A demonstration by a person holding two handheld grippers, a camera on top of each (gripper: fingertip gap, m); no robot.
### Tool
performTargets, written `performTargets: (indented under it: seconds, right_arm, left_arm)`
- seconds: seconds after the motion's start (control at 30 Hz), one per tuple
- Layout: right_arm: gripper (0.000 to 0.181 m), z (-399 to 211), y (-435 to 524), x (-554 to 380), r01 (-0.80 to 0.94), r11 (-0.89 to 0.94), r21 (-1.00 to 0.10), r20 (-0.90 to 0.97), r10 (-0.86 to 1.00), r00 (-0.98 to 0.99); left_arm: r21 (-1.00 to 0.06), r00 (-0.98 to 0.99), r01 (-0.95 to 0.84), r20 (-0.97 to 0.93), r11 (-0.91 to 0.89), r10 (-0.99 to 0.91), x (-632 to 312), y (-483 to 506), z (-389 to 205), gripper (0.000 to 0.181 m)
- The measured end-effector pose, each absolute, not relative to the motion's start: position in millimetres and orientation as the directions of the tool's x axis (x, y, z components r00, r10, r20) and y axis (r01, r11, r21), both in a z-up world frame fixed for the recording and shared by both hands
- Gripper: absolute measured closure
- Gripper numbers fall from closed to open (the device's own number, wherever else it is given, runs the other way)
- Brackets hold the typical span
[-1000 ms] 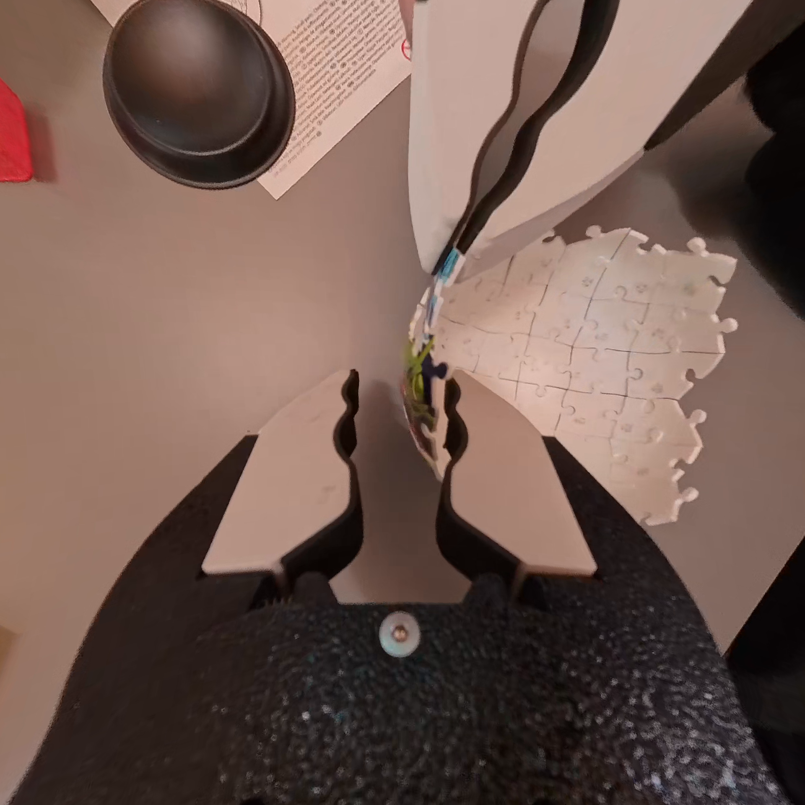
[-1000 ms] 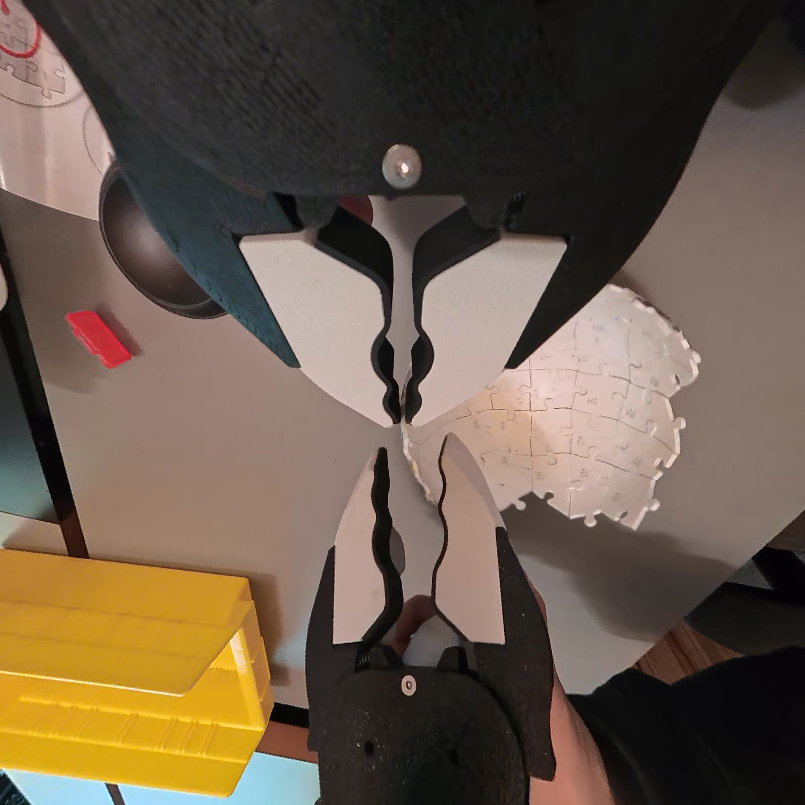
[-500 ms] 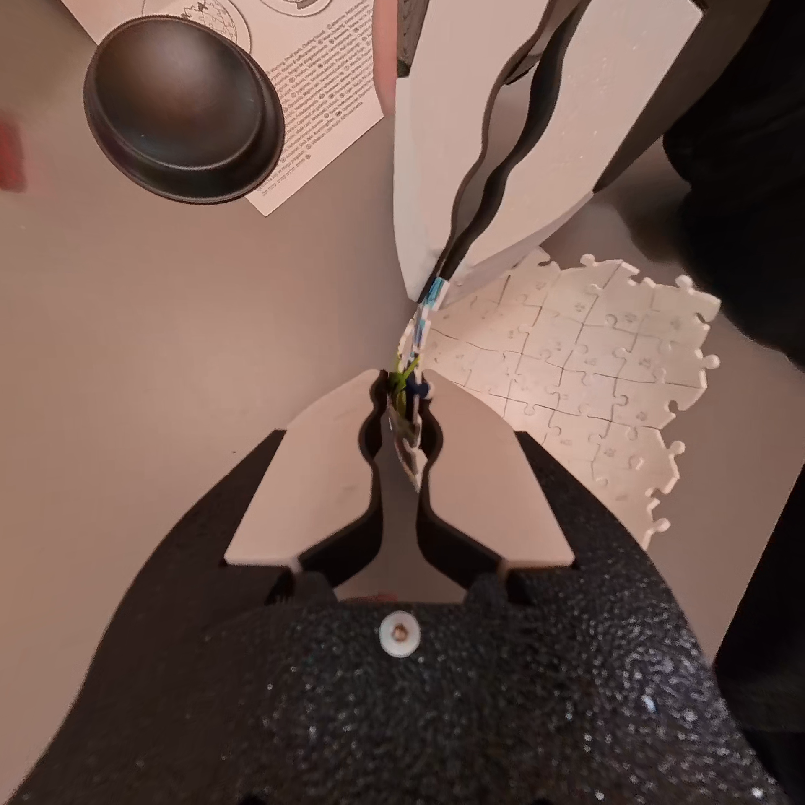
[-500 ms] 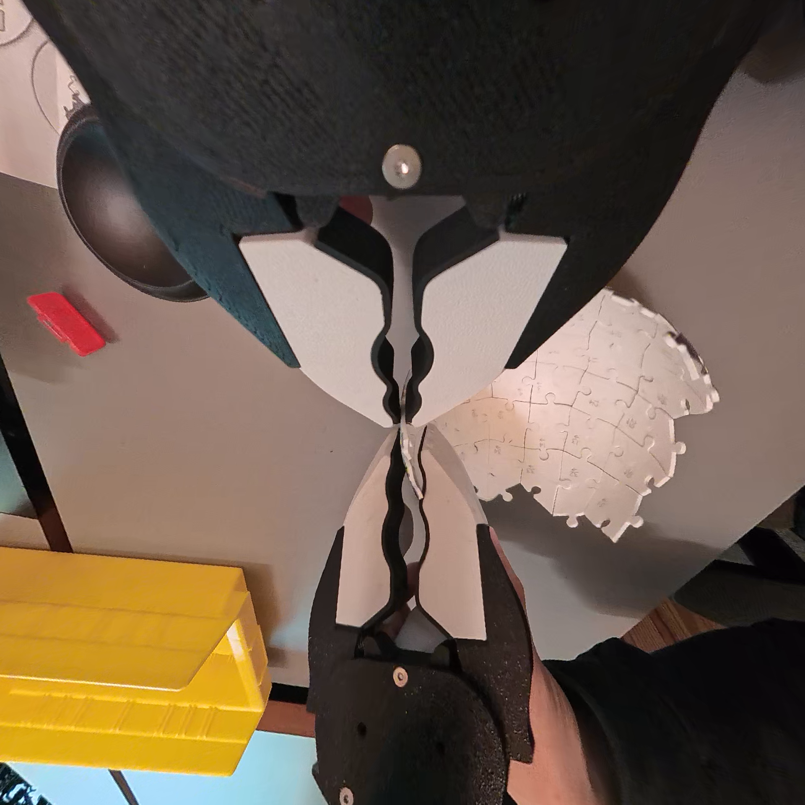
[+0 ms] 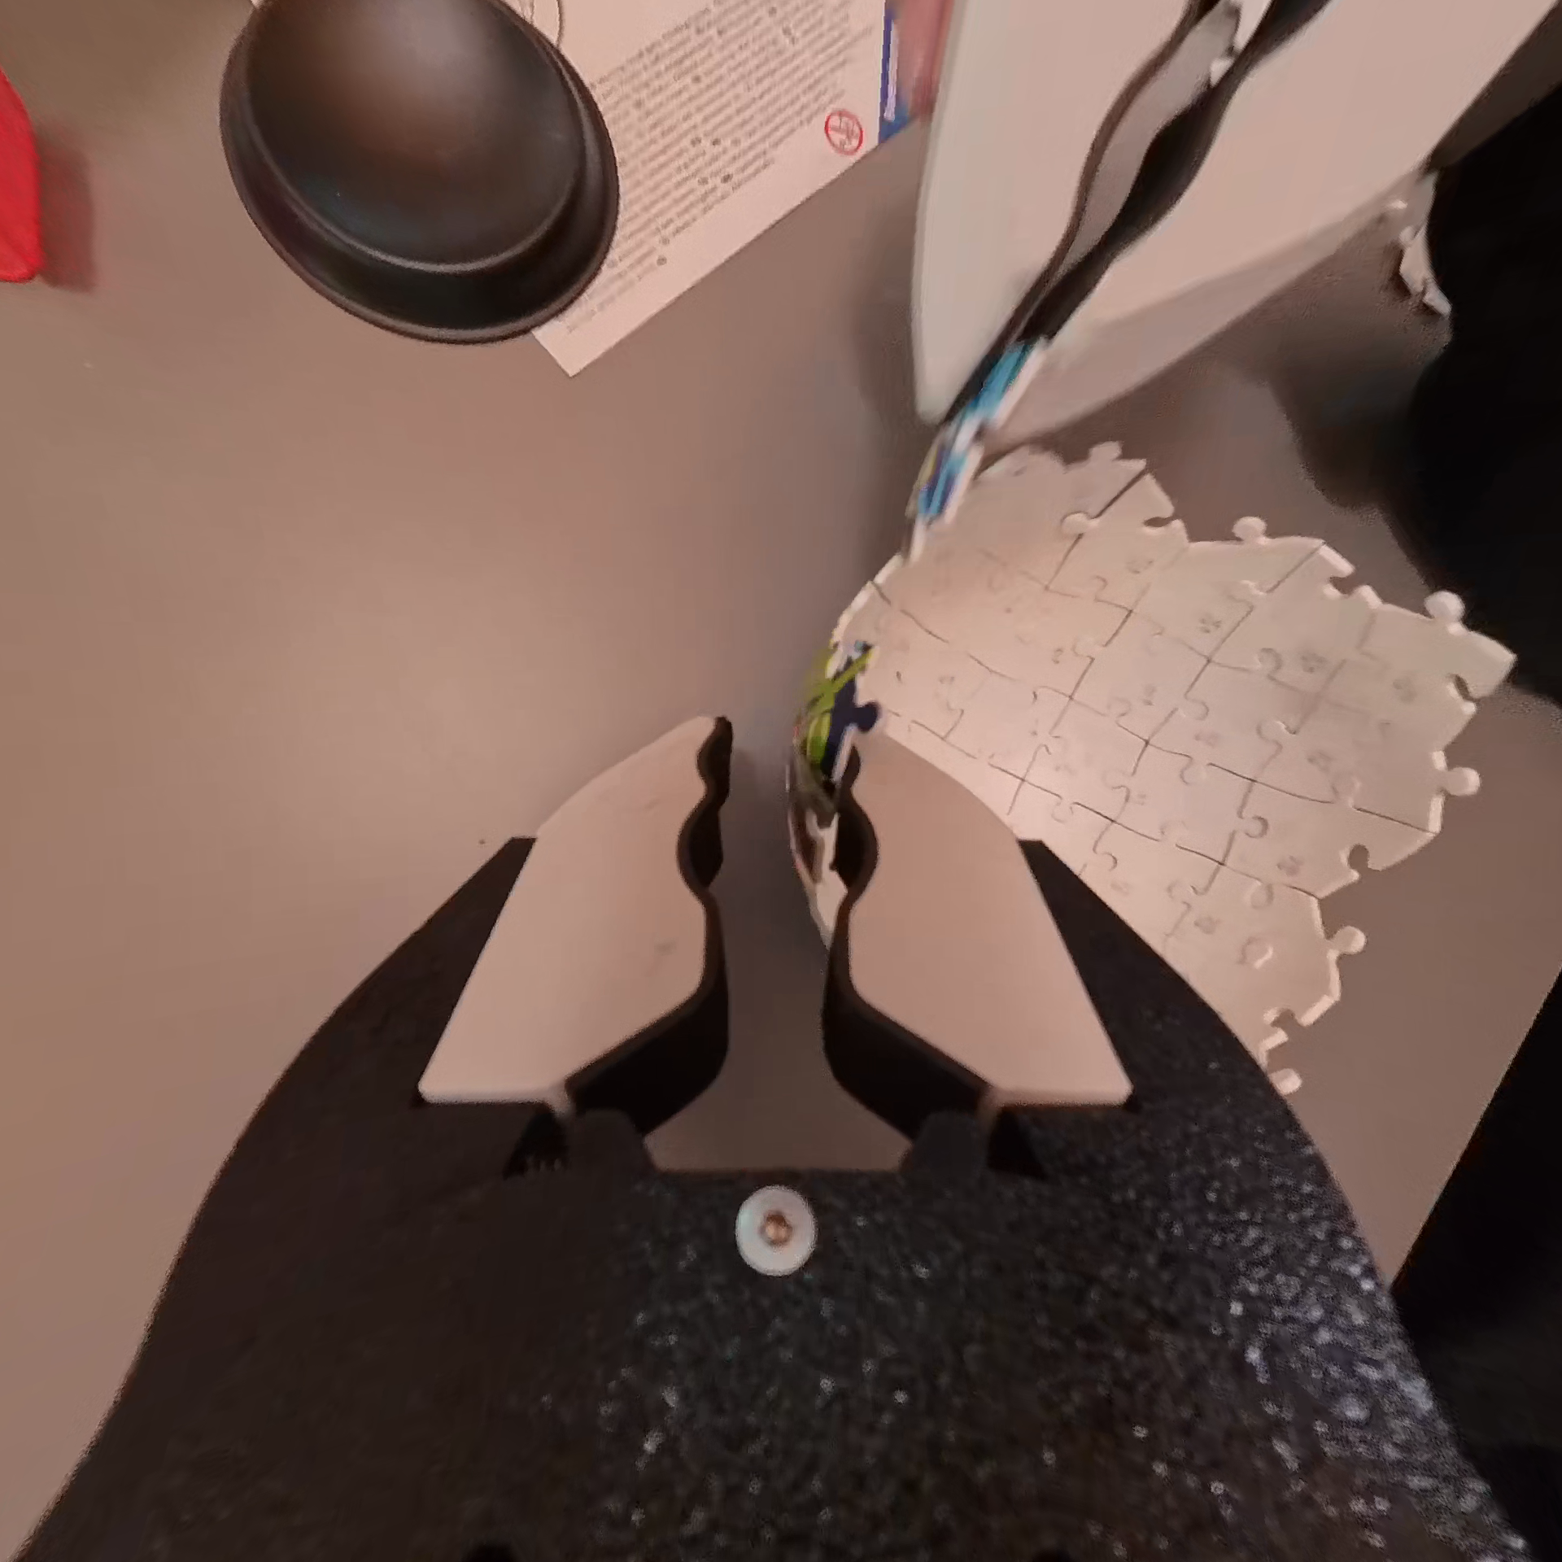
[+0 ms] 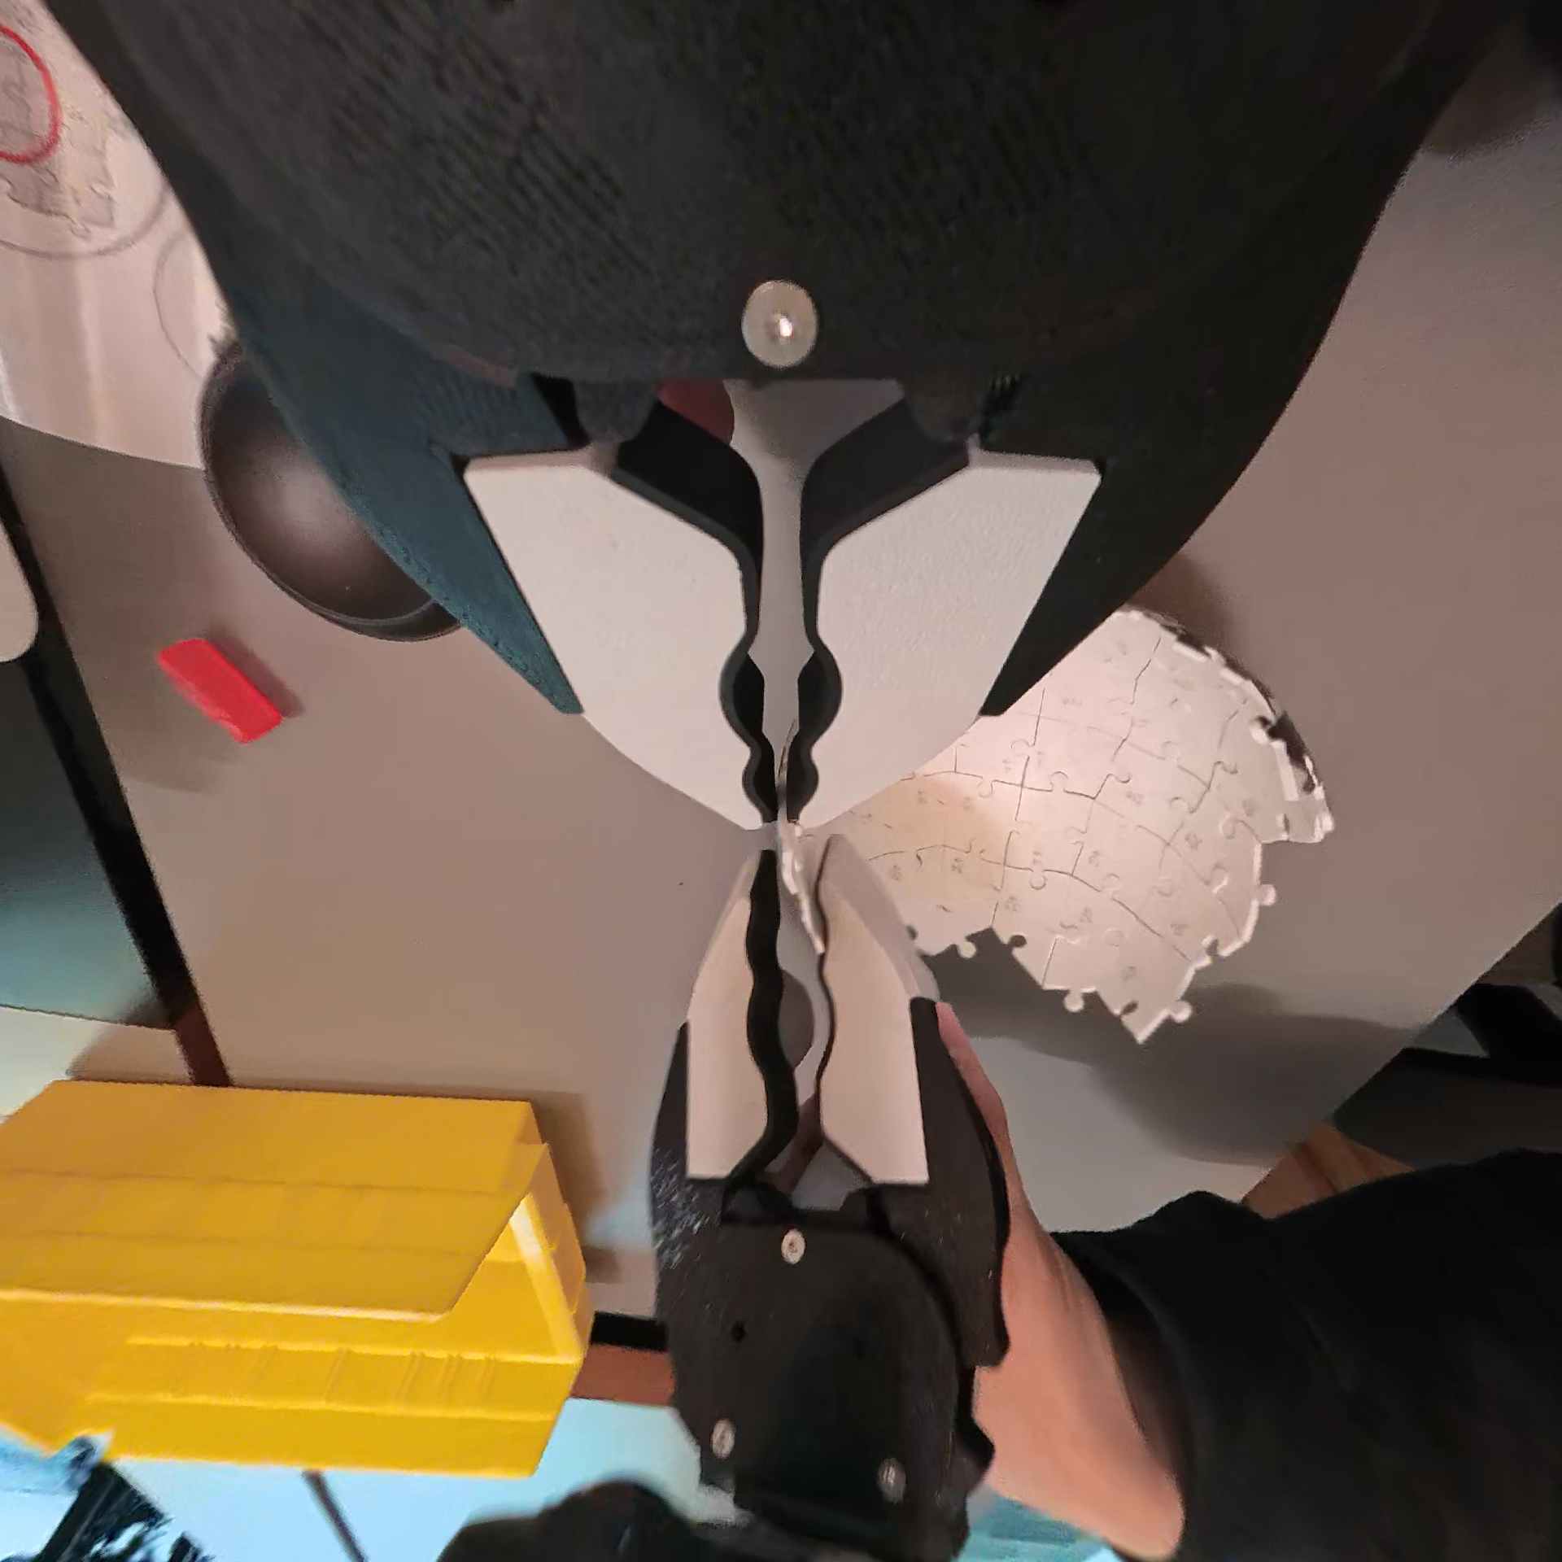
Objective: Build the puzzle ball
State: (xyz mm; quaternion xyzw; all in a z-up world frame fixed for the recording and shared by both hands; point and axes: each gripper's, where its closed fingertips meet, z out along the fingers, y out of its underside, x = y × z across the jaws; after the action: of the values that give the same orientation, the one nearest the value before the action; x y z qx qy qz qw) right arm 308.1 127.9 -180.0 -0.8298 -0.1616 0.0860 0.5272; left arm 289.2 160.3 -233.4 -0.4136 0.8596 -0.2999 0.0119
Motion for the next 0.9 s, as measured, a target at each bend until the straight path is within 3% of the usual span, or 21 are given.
performTargets:
  seconds: [0.37, 0.5, 0.73, 0.9]
  right_arm:
    - [0.179, -129.0, 106.3, 316.8, 0.186, -0.387, -0.903, 0.124, 0.179, 0.976]
    - [0.179, -106.9, 99.0, 301.4, 0.162, -0.335, -0.928, 0.127, 0.124, 0.984]
    - [0.179, -91.0, 75.5, 270.0, 0.15, -0.341, -0.928, 0.154, 0.016, 0.988]
    - [0.179, -91.9, 61.2, 246.5, 0.133, -0.365, -0.921, 0.146, -0.006, 0.989]
  left_arm:
    - [-0.452, -0.524, -0.811, 0.282, 0.371, -0.803, 258.2, 180.2, -245.9, 0.164]
    - [-0.477, -0.503, -0.815, 0.303, 0.328, -0.81, 242.3, 179.1, -242.4, 0.17]
    - [-0.489, -0.412, -0.841, 0.298, 0.233, -0.861, 216.3, 175.5, -243.9, 0.165]
    - [-0.511, -0.327, -0.852, 0.348, 0.115, -0.879, 199.4, 166.8, -242.1, 0.148]
